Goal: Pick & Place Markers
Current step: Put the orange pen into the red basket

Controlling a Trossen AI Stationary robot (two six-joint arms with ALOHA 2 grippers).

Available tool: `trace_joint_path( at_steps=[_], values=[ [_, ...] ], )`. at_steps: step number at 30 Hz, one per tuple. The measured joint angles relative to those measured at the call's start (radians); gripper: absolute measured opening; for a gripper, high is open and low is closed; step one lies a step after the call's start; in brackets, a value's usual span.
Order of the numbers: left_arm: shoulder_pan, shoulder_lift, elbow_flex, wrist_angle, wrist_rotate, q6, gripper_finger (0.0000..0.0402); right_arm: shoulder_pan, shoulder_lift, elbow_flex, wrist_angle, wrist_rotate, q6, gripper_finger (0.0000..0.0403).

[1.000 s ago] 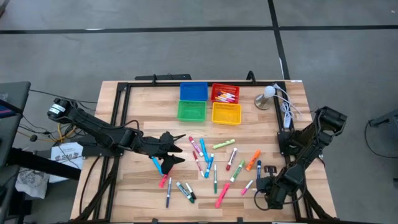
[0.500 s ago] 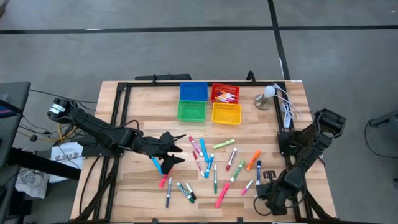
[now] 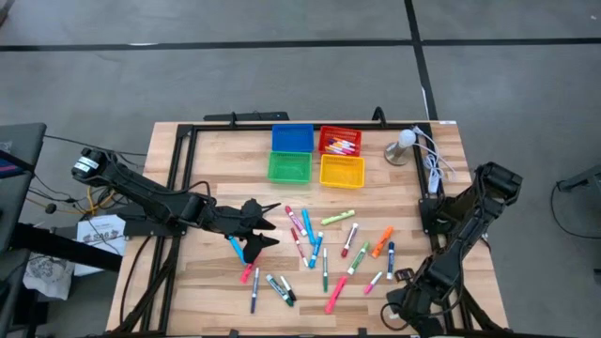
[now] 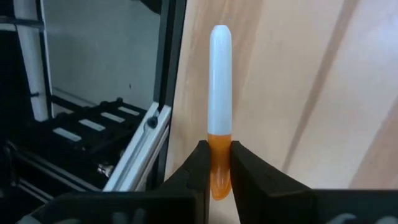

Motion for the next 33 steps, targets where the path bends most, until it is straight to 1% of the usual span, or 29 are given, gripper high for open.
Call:
trace_joint_path(
  at_steps=[4, 9, 13, 17, 21, 25, 33],
  values=[
    [0.000, 0.000, 0.000, 0.000, 0.000, 0.000, 0.0242, -0.043, -0.037, 0.001, -0.004, 0.014, -0.007, 0.0032],
    [0.000, 0.000, 0.000, 0.000, 0.000, 0.026, 0.0242, -0.125, -0.100, 0.002, -0.007, 0.026, -0.060, 0.0035],
    [0.000, 0.000, 0.000, 0.000, 0.000, 0.034, 0.0242, -0.217, -0.167, 0.002, -0.007, 0.028, -0.124, 0.0030],
    [0.000, 0.000, 0.000, 0.000, 0.000, 0.034, 0.0242, -0.327, -0.245, 0.002, 0.015, 0.030, -0.174, 0.0035],
    [0.000, 0.000, 0.000, 0.000, 0.000, 0.051, 0.0242, -0.441, -0.319, 0.002, 0.083, 0.029, -0.218, 0.0034],
    [0.000, 0.000, 0.000, 0.001, 0.000, 0.076, 0.0242, -0.549, -0.383, 0.002, 0.192, 0.010, -0.247, 0.0031],
    [0.000, 0.000, 0.000, 0.001, 0.000, 0.102, 0.0242, -0.715, -0.470, 0.003, 0.402, -0.075, -0.270, 0.0032]
  ],
)
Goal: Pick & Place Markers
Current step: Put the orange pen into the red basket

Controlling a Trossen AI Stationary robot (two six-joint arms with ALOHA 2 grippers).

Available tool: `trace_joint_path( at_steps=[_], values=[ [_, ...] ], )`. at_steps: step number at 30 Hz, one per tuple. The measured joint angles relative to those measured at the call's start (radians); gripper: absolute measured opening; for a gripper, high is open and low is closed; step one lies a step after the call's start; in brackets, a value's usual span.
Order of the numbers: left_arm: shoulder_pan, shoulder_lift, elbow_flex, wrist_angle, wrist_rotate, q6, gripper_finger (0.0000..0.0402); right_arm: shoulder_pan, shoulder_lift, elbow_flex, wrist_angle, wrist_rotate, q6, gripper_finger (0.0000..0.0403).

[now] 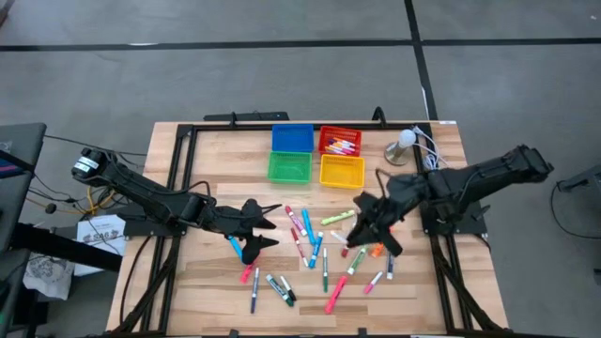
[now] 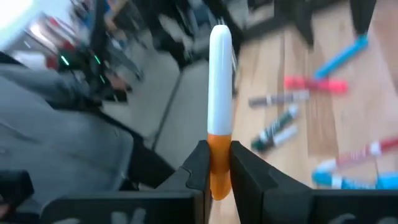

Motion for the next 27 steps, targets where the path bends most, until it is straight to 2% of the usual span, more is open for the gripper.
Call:
trace_joint_path(
  at_steps=[5, 8, 13, 20, 24, 27],
  values=[
    [0.001, 0.000, 0.000, 0.003, 0.000, 0.045, 0.0242, -0.078, -0.017, 0.000, 0.084, -0.014, -0.023, 0.0033],
    [0.004, 0.000, 0.000, 0.003, 0.000, 0.062, 0.0242, -0.131, -0.015, 0.000, 0.072, 0.029, -0.041, 0.0034],
    [0.005, 0.000, 0.000, 0.005, -0.021, 0.113, 0.0242, -0.231, -0.009, 0.000, 0.029, 0.226, -0.176, 0.0031],
    [0.046, 0.000, 0.000, 0.013, -0.023, 0.146, 0.0242, -0.389, -0.009, 0.000, -0.039, 0.606, -0.381, 0.0036],
    [0.081, 0.000, 0.000, 0.029, -0.023, 0.188, 0.0242, -0.480, -0.001, 0.000, -0.083, 0.730, -0.468, 0.0033],
    [0.110, 0.000, 0.000, 0.049, -0.023, 0.193, 0.0242, -0.555, 0.013, 0.001, -0.091, 0.765, -0.510, 0.0035]
  ],
)
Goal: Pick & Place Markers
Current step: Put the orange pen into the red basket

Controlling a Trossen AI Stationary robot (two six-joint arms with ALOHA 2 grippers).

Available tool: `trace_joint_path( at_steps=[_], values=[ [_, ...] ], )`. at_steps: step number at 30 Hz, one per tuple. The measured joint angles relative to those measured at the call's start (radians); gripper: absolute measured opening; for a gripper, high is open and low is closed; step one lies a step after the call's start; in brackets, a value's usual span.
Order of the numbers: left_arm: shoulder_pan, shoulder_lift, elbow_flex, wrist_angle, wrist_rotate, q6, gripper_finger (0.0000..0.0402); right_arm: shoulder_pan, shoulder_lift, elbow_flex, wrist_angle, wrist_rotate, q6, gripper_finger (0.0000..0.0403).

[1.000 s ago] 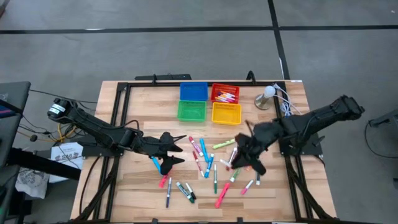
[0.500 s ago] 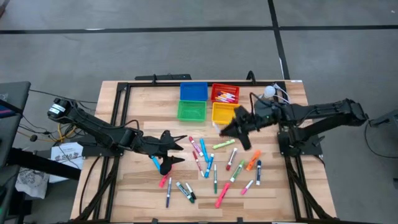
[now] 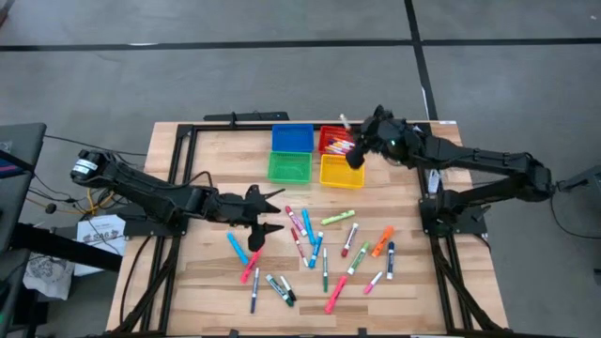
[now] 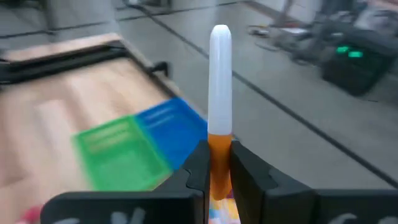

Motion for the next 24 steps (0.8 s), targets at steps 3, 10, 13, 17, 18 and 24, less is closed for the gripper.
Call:
trace_joint_path(
  at_steps=[3, 10, 13, 17, 18, 24],
  values=[
    [0.025, 0.000, 0.000, 0.029, 0.000, 0.000, 0.0242, -0.076, 0.036, -0.001, -0.005, -0.023, -0.025, 0.0038],
    [0.084, 0.000, 0.000, 0.060, 0.000, -0.001, 0.0242, -0.218, 0.191, -0.001, 0.005, -0.123, -0.118, 0.0036],
    [0.105, 0.000, 0.000, 0.063, 0.000, -0.003, 0.0242, -0.263, 0.263, -0.001, 0.008, -0.191, -0.125, 0.0038],
    [0.132, 0.000, 0.000, 0.069, 0.000, -0.003, 0.0242, -0.302, 0.356, -0.001, 0.022, -0.232, -0.151, 0.0038],
    [0.138, 0.000, 0.000, 0.069, 0.000, -0.003, 0.0242, -0.310, 0.379, -0.001, 0.027, -0.234, -0.163, 0.0037],
    [0.159, 0.000, 0.000, 0.075, 0.000, -0.004, 0.0242, -0.342, 0.509, 0.033, 0.030, -0.257, -0.246, 0.0040]
  ],
)
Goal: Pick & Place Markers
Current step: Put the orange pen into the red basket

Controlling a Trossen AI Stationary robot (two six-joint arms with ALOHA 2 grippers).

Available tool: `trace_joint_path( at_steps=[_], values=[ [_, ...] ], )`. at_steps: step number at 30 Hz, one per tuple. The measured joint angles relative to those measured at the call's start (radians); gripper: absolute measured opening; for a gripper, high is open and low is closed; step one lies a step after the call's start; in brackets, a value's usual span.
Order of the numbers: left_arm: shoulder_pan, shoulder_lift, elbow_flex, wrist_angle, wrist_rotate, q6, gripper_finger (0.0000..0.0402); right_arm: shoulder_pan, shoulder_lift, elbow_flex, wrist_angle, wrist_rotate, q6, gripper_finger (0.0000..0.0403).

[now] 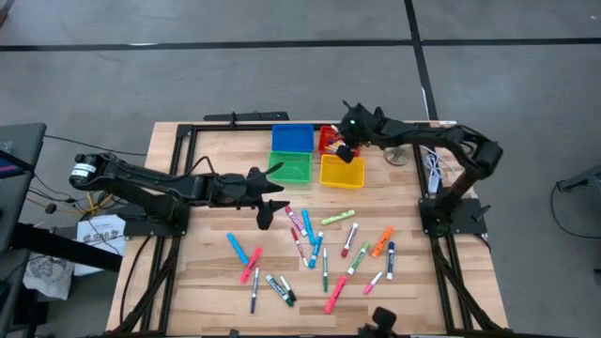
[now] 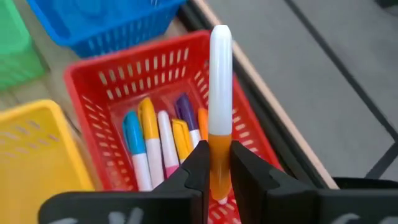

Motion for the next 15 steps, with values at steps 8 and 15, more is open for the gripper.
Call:
trace_joint_path(
  at_steps=[8, 15],
  values=[
    [-0.003, 0.000, 0.000, 0.007, 0.001, -0.015, 0.0242, -0.004, 0.127, 0.106, -0.063, -0.060, -0.080, 0.0040],
    [-0.004, 0.000, 0.000, 0.014, 0.003, -0.037, 0.0242, -0.006, 0.173, 0.184, -0.200, -0.059, -0.108, 0.0043]
  ],
)
